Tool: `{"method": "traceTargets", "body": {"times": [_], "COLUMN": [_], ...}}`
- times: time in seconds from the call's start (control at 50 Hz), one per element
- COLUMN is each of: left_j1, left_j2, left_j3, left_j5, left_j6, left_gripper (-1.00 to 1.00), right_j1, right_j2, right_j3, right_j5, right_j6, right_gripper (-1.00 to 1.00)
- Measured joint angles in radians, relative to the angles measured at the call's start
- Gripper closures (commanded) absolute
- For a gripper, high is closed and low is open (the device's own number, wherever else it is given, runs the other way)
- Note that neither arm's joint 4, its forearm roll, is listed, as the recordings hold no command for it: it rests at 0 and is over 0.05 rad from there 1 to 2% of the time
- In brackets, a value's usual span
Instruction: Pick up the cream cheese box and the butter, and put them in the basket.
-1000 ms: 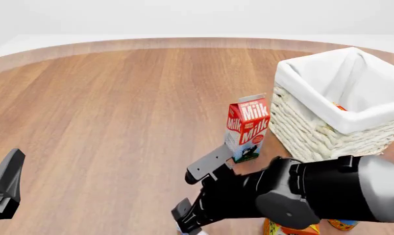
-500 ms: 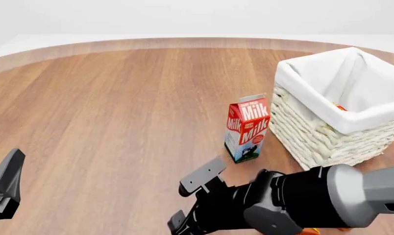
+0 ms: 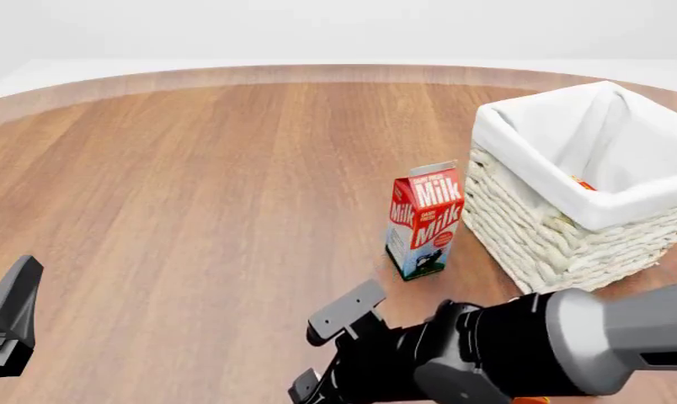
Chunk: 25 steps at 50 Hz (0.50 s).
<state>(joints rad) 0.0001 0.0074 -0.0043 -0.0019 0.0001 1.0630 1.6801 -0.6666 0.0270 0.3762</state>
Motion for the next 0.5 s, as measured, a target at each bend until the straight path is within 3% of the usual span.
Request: {"method": "traceTargets", "body": {"times": [0.5], "left_j1": [0.000], "left_j2": [0.000], "left_j3": [0.000], "left_j5": [0.000], "left_j6": [0.000], "left_gripper": [-1.00], "right_j1": [0.006], "right_j2": [0.037], "right_j3": [0.006], "right_j5": [-0.024], "right_j6": [0.006], "right_gripper": [-1.00]}}
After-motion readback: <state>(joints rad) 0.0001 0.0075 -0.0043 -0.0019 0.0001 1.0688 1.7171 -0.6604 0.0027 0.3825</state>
